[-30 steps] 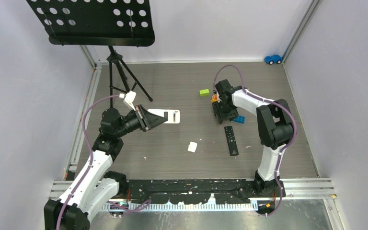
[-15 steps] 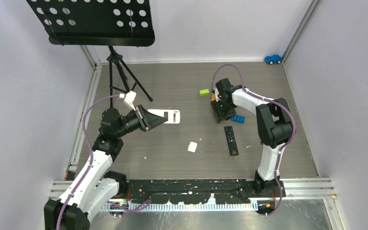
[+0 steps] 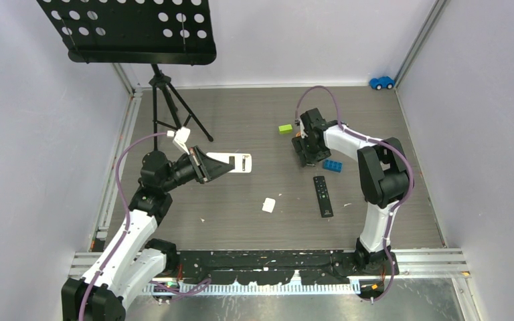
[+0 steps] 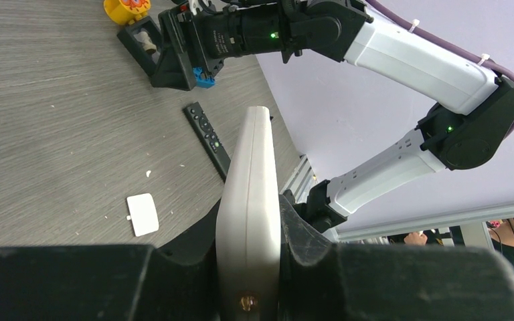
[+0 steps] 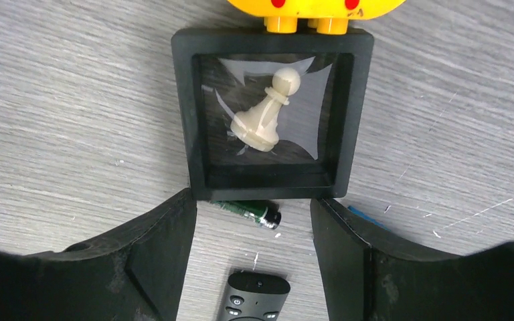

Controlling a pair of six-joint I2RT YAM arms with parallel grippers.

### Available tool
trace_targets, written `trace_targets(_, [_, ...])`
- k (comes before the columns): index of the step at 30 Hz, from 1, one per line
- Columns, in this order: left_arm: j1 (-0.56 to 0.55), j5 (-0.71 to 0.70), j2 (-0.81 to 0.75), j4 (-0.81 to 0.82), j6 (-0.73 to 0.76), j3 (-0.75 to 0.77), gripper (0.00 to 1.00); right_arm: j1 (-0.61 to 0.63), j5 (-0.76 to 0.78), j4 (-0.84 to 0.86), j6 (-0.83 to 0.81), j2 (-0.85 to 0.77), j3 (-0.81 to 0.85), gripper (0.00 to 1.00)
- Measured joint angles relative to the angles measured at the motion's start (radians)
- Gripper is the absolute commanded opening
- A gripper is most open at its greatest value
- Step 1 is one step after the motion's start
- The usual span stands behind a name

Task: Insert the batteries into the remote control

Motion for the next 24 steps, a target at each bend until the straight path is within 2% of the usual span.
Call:
trace_targets(4, [0.000,0.000,0.000,0.000,0.000,0.000,0.00,0.000,-0.006,0.040,-0.001,-0.004,-0.010,0.65])
trace_targets(8, [0.000,0.000,0.000,0.000,0.000,0.000,0.00,0.000,-0.024,0.053,-0.001,-0.004,-0.012,0.53])
trace_targets(10, [0.000,0.000,0.000,0.000,0.000,0.000,0.00,0.000,-0.034,0.053,0.000,-0.002,-0.012,0.51])
trace_targets(24, [0.000,0.001,-0.005,0.000,-0.002,0.000,0.00,0.001,-0.083,0.019,-0.017,-0.003,-0.011,0.62])
